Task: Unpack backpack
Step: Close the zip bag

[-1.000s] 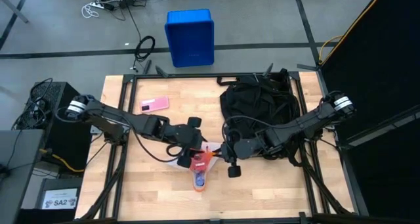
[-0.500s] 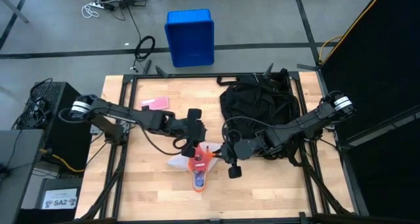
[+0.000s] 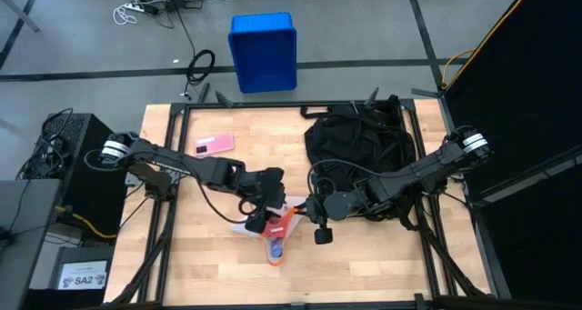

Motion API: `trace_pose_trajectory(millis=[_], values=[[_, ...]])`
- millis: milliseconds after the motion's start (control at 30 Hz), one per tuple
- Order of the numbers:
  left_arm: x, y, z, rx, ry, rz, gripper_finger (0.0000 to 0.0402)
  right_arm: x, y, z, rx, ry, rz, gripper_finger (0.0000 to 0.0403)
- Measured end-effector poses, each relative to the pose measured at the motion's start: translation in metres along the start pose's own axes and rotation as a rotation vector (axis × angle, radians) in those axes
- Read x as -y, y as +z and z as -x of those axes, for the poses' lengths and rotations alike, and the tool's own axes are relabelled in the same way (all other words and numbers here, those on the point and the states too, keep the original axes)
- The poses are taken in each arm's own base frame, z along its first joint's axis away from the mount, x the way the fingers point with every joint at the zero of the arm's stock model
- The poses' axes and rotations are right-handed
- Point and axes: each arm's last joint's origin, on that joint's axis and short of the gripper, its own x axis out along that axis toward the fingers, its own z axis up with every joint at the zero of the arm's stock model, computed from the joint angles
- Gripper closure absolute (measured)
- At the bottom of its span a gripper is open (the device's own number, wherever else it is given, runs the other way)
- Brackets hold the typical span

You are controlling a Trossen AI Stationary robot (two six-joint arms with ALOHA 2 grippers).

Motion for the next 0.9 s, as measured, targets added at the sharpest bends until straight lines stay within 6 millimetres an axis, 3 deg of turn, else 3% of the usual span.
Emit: trace_pose_trajectory(millis=[233,633,767,900], values=[[-0.002,0.009,-0.004,0.091,0.044,-0.008,0.0229,0.000,0.001,0.000,0.005,-0.001,-0.003,0.0401],[-0.005,0.001,-0.034,0.009,0.092,-0.026,0.0235,0.000,0.002,0.000,0.015,0.000,-0.006,0.0401],[-0.006,0.001,-0.034,0.004,0.143,-0.061,0.0275,0.000,0.001,0.000,0.015,-0.002,-0.006,0.0401],[-0.006,0.001,-0.034,0.007,0.149,-0.085,0.0353,0.000,0.001,0.000,0.015,-0.002,-0.001,0.0400]])
